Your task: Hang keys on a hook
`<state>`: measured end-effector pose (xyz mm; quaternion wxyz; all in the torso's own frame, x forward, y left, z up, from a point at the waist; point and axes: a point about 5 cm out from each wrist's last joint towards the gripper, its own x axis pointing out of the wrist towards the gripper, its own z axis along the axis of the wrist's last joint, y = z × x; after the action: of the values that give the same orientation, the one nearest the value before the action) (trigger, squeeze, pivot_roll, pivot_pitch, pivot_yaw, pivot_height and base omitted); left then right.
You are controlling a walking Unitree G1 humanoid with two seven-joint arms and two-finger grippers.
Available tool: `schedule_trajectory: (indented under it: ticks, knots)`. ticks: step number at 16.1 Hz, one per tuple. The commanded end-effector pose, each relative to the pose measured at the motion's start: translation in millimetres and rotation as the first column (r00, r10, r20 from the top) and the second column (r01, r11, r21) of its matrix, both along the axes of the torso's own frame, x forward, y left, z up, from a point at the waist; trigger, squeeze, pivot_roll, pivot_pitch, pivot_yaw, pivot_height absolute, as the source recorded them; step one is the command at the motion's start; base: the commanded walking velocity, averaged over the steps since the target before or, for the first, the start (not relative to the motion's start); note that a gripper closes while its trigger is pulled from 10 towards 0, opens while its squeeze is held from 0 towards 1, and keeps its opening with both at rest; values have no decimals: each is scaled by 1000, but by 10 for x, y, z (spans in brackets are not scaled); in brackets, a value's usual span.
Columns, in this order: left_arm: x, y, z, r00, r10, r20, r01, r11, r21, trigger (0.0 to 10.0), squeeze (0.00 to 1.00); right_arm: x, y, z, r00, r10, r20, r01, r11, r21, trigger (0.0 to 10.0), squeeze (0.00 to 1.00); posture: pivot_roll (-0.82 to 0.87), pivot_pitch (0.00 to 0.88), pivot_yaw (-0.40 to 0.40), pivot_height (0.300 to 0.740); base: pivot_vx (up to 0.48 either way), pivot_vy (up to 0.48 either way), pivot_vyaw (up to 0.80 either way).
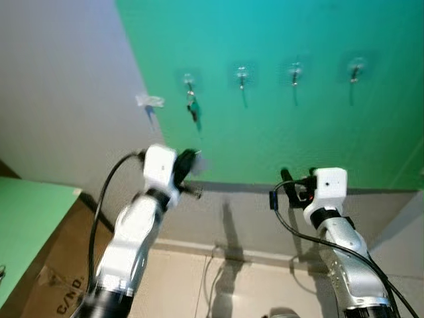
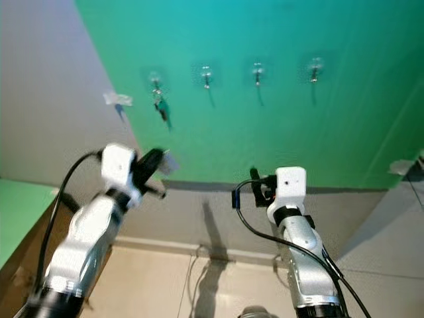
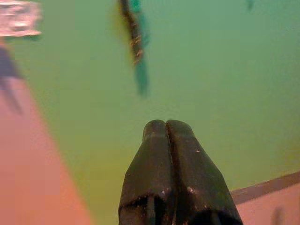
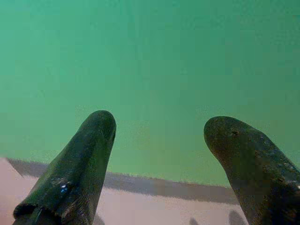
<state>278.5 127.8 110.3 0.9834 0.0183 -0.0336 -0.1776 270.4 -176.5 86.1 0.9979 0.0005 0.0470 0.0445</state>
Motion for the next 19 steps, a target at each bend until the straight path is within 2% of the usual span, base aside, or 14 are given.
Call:
schedule_trajectory:
  ticks: [1, 3, 4, 6, 7, 8, 11, 13, 14, 16, 19]
  knots:
    - [-58, 194, -43, 994, 93, 59, -96, 993, 64, 0, 0, -6, 5, 64, 998, 12, 59, -15, 998, 53, 10000, 0, -301, 0, 164, 740, 0, 0, 0]
    - [-180, 344, -166, 984, 172, 47, -175, 980, 94, 0, 0, -30, -67, 83, 995, -11, 103, 3, 997, 82, 10000, 0, -301, 0, 163, 740, 0, 0, 0]
    - [-300, 380, -248, 980, 191, 51, -196, 970, 143, 0, 0, -70, -109, 45, 993, -6, 120, -1, 999, 51, 10000, 0, -297, 0, 163, 740, 0, 0, 0]
    - [-549, 343, -413, 981, 195, 22, -196, 967, 161, 0, 0, -192, -167, -105, 997, -10, 77, 7, 999, 46, 10000, 0, -293, 0, 159, 740, 0, 0, 0]
    - [-592, 337, -428, 978, 206, 20, -207, 965, 159, 0, 0, -225, -178, -146, 998, -15, 62, 11, 999, 50, 10000, 0, -285, 0, 151, 740, 0, 0, 0]
    - [-569, 319, -441, 978, 208, 4, -207, 970, 128, 0, 0, -245, -157, -207, 1000, -13, 25, 12, 999, 40, 10000, 0, -285, 0, 151, 740, 0, 0, 0]
    - [-483, 263, -458, 980, 199, -10, -198, 976, 90, 0, 0, -233, -120, -239, 1000, 14, 9, -15, 1000, 23, 10000, 0, -288, 0, 138, 740, 0, 0, 0]
    - [-345, 151, -518, 979, 202, -38, -199, 977, 78, 0, 0, -147, -218, -176, 999, 43, 2, -43, 999, -17, 10000, 0, -298, 0, 68, 740, 0, 0, 0]
    - [-323, 111, -545, 978, 202, -55, -197, 977, 76, 0, 0, -113, -243, -159, 999, 52, 2, -52, 998, -34, 10000, 0, -295, 0, 62, 740, 0, 0, 0]
    - [-331, 60, -528, 985, 168, -41, -166, 985, 56, 0, 0, -36, -248, -132, 999, 37, 6, -37, 999, -13, 10000, 0, -286, 0, 60, 740, 0, 0, 0]
    - [-266, 51, -480, 985, 173, -23, -172, 985, 25, 0, 0, 33, -179, -134, 998, 67, 5, -67, 998, -11, 10000, 0, -267, 0, 43, 740, 0, 0, 0]
